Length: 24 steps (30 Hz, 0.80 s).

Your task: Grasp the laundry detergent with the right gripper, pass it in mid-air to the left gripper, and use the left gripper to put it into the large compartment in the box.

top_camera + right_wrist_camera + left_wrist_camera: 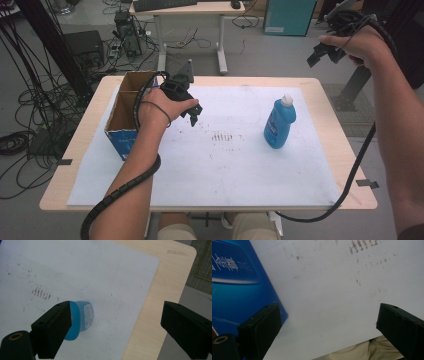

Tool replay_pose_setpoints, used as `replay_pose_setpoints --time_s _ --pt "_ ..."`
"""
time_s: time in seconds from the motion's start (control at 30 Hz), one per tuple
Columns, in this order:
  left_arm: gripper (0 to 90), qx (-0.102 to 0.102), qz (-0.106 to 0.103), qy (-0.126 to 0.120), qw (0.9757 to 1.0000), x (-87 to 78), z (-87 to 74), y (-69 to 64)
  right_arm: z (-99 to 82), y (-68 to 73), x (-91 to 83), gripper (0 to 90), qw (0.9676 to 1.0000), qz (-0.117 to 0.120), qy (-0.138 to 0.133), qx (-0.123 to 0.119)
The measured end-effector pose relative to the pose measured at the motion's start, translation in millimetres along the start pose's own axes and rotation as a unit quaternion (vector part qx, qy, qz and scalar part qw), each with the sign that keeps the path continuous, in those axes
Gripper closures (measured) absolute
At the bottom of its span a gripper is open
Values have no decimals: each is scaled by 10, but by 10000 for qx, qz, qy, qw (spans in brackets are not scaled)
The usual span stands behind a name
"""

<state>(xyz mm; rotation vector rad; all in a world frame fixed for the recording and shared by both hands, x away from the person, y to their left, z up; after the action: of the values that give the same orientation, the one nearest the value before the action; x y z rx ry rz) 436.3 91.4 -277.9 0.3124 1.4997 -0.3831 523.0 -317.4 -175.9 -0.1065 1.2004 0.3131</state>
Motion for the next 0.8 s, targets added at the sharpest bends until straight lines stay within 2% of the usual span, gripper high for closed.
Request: replay_pose_setpoints --time_s 0.33,0.4,0.5,0.7,0.77,0.8 --pt "63 18 9 -11 10000 11 -32 41 -212 -83 22 85 9997 129 -147 -153" --pt "63 21 -4 -20 10000 16 -38 45 -312 -126 23 82 9994 174 -178 -253" --pt "63 26 3 -29 10000 22 -42 45 -392 -137 21 79 9991 219 -239 -275" --pt "63 88 -22 -73 9999 36 -44 30 -630 -119 72 74 9978 318 -336 -473" --pt "63 117 -32 -74 9999 46 -43 25 -764 -99 126 69 9973 342 -357 -551" --pt "63 128 -38 -76 9999 52 -43 21 -764 -99 126 69 9973 342 -357 -551"
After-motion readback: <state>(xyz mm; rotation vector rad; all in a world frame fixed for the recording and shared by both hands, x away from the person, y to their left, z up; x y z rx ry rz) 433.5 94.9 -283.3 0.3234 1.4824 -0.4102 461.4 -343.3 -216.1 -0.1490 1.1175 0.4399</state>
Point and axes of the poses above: each handheld gripper's, and its own axes: x roughly forward along the jaws, z roughly out of its top, y roughly to its left, the point moved 3 cm from there along x, roughly forward along the jaws, and after that the axes turned 4 degrees about x, right-handed, at the moved point
